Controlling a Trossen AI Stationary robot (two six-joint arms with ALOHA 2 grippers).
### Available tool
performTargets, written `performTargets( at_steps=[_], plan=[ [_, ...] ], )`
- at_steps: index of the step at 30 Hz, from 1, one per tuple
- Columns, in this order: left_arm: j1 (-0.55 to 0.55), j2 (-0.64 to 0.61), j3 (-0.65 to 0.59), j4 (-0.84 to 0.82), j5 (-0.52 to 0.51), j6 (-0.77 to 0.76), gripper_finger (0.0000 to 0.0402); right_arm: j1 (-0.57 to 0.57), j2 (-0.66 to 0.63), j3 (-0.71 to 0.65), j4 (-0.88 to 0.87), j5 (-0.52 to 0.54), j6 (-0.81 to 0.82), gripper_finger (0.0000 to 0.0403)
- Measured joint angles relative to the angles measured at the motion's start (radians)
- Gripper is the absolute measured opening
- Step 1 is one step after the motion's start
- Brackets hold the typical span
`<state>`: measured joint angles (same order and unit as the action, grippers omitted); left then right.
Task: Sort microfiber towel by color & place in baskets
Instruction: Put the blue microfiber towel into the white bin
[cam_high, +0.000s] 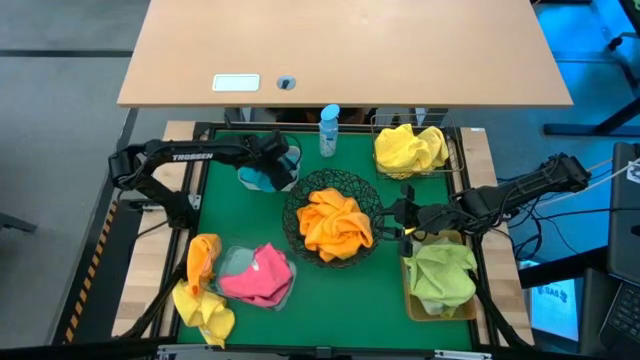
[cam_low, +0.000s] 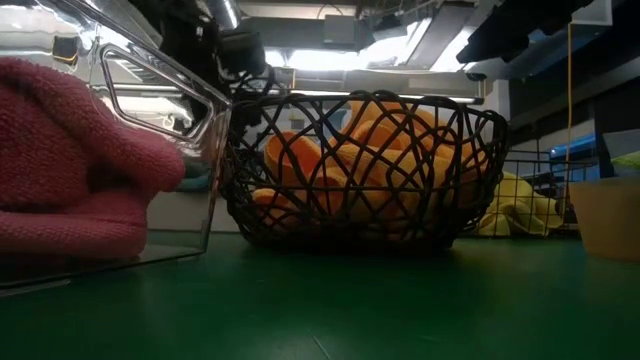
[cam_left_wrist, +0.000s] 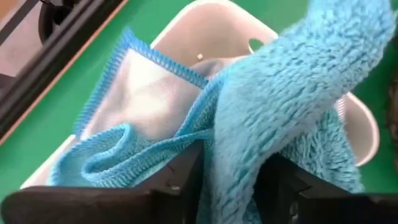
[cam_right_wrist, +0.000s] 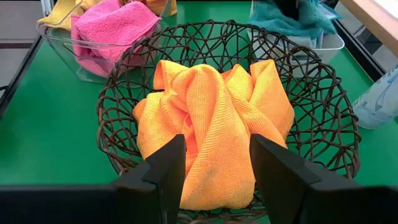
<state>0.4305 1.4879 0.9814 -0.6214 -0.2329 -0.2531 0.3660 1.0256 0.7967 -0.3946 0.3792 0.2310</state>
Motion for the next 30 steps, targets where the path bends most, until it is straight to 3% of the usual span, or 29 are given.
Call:
performTargets(
  at_steps=[9, 18, 24, 30],
  plan=[
    [0.000, 0.000, 0.158, -0.180, -0.005, 0.001, 0.0138, 0.000, 0.000, 0.000, 0.000, 0.000, 0.000, 0.0176],
    [0.000, -0.002, 0.259, -0.223, -0.008, 0.001, 0.0139, 0.000, 0.000, 0.000, -0.001, 0.000, 0.000, 0.0176],
    [-0.002, -0.002, 0.233, -0.157, 0.019, -0.005, 0.0139, 0.000, 0.000, 0.000, -0.001, 0.001, 0.000, 0.0176],
    [-0.024, -0.003, 0.101, -0.096, 0.040, -0.049, 0.0139, 0.000, 0.000, 0.000, -0.001, 0.001, -0.001, 0.0176]
  ],
)
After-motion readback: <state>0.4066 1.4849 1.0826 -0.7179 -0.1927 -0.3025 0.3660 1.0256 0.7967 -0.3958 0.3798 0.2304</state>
